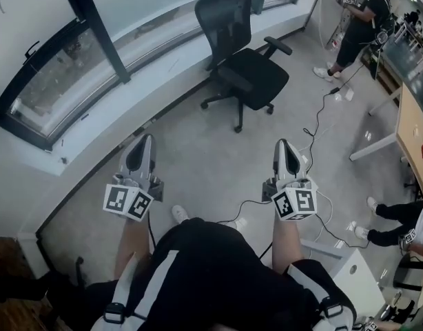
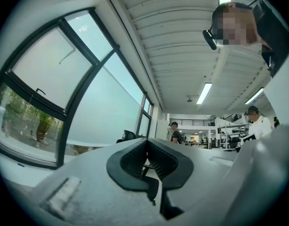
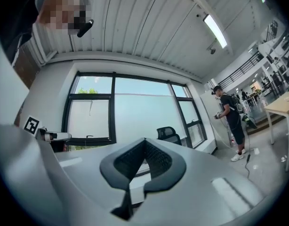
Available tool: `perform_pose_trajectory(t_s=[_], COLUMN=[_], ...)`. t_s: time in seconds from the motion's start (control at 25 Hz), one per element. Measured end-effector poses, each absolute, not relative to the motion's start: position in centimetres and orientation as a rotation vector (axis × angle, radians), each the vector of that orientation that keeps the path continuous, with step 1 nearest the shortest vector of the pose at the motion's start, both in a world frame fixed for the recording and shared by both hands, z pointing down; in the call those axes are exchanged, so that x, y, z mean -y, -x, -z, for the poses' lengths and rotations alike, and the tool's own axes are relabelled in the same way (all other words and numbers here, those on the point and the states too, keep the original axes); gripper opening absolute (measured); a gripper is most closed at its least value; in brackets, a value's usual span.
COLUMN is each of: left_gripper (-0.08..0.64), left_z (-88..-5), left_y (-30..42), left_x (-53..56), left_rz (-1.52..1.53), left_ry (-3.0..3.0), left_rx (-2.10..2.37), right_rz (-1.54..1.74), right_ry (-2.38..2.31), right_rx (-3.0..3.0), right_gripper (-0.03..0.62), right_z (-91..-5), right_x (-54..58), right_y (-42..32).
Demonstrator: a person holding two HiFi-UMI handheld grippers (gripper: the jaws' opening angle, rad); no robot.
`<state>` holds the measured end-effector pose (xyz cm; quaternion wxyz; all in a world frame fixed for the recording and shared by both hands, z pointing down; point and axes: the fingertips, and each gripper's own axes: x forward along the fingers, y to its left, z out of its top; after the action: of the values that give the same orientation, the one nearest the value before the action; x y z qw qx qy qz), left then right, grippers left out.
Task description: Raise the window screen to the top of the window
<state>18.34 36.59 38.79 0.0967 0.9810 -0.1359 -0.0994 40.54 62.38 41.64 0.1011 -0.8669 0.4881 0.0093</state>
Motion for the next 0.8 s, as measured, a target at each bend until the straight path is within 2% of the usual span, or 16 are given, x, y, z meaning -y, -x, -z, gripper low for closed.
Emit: perform_pose_trajectory(t_s=[0.48,0.8], left_gripper=[0.004,0.005], left_z=[-40.5,-41.5], left_y=[-1.6,5.5], left_x=[-21.9,-17.4], left_rz=[0.367,0.325], left_ry=[-2.810,-2.796], left_rx=[0.962,1.103], right_rz=[-0.006,0.031], right_ry=[2.318,2.176], right_rx=[-1.913,-2.098], right_gripper=[0.005,0.005], right_z=[-39.8,-40.7], right_x=[-40.2,-29.2], right_y=[-32.7,-25.1])
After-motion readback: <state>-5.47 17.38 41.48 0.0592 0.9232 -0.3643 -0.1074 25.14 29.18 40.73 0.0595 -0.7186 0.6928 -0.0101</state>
